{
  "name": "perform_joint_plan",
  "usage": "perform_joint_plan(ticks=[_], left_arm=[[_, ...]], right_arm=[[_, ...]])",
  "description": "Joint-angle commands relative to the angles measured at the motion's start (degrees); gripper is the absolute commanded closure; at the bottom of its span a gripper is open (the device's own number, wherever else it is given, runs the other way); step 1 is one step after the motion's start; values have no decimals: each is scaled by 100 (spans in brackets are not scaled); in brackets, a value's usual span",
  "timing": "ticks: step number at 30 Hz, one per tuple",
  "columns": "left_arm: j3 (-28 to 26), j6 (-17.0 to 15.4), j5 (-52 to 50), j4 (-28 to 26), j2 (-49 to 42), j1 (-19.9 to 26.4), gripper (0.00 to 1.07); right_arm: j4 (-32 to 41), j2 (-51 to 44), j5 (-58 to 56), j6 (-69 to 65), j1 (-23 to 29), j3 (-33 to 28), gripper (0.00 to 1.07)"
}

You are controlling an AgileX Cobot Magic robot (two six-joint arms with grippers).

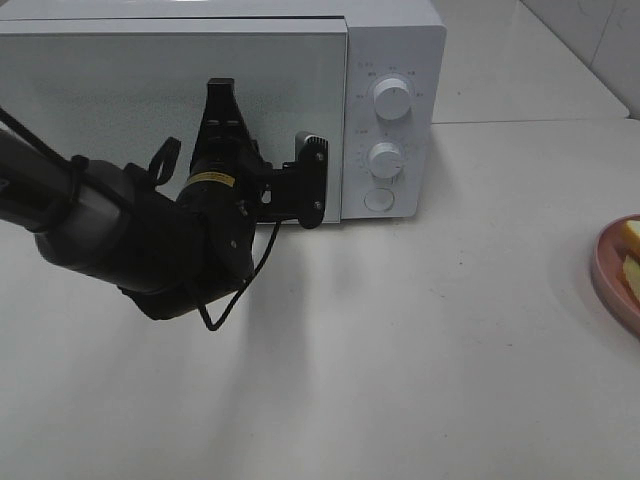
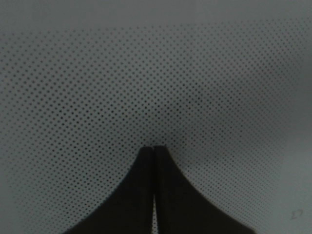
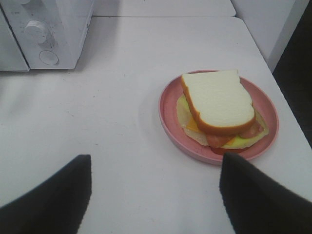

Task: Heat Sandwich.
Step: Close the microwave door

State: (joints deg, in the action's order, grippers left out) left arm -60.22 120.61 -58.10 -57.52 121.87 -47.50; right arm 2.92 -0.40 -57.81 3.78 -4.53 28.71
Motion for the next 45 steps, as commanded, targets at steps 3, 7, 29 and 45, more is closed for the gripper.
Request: perform_joint_plan(ticks=[3,7,29,45], left_arm=[[-132,-69,-286,57,11,321,107],[-132,-80,-269,92,11,338,107],[-126,-1392,-561,-407,-69,-86,107],[-57,-2246,693,-2561,-1134,-487,107]], right_arm=[[0,-138,63,-17,11,-6,36],[0,-138,63,-17,11,-6,36],[0,-138,63,-17,11,-6,36],[0,-138,63,-17,11,-6,36]])
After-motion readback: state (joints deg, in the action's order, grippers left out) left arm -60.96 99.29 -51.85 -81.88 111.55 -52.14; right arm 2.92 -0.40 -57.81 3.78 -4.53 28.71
